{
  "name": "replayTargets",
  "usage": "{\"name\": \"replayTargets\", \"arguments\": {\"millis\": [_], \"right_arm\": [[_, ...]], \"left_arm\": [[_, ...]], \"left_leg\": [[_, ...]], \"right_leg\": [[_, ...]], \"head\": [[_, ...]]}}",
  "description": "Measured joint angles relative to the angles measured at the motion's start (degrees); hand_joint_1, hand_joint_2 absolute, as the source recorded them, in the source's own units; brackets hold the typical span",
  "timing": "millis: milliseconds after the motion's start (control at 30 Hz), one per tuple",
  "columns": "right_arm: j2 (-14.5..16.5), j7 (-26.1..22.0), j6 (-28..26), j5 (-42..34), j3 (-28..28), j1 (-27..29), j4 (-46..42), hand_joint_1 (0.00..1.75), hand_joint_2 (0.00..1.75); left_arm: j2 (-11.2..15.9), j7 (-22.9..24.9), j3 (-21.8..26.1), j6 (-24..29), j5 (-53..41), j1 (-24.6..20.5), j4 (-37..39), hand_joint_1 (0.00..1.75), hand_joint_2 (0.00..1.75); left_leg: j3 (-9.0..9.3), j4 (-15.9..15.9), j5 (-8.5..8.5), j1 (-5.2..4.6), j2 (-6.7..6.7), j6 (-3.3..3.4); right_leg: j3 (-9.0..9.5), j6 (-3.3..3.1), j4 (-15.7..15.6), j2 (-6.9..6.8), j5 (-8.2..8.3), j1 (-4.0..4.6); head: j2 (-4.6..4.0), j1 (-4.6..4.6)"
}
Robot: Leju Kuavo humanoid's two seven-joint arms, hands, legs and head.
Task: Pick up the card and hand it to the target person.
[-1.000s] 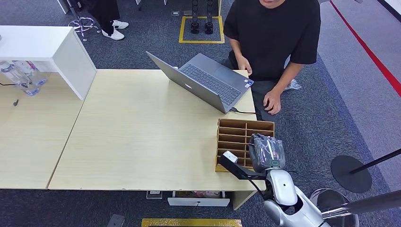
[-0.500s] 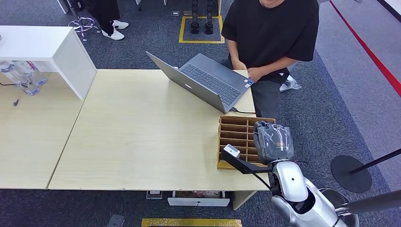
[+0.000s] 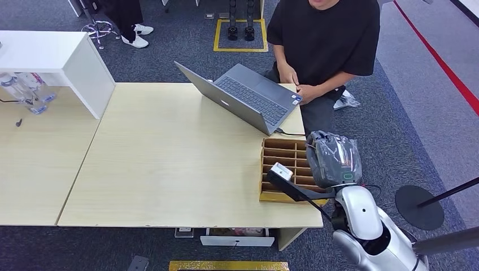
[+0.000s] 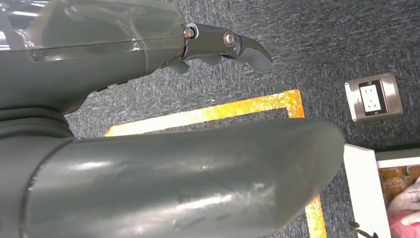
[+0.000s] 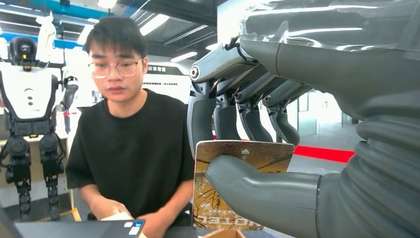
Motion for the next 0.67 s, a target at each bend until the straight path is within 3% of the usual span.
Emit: {"name": "replayTargets", "arguments": {"millis": [233, 667], "right_arm": [[-1.8, -0.8, -2.1, -0.7, -1.9, -3.0, 0.6, 1.28, 1.75], [-5.0, -2.1, -3.4, 0.7, -4.7, -7.3, 7.3, 1.27, 1.75]], "left_arm": [[0.0, 0.3, -0.3, -0.4, 0.0, -0.5, 0.0, 0.00, 0.00], [-0.3, 1.1, -1.6, -1.0, 0.0, -1.5, 0.0, 0.00, 0.00]], "left_leg": [[0.00, 0.0, 0.00, 0.00, 0.00, 0.00], [-0.01, 0.0, 0.00, 0.00, -0.01, 0.00]], "right_leg": [[0.00, 0.01, 0.0, 0.00, 0.00, 0.00], [-0.01, 0.01, 0.0, -0.01, 0.00, 0.00]], "head": [[0.00, -0.01], [0.00, 0.00]]}}
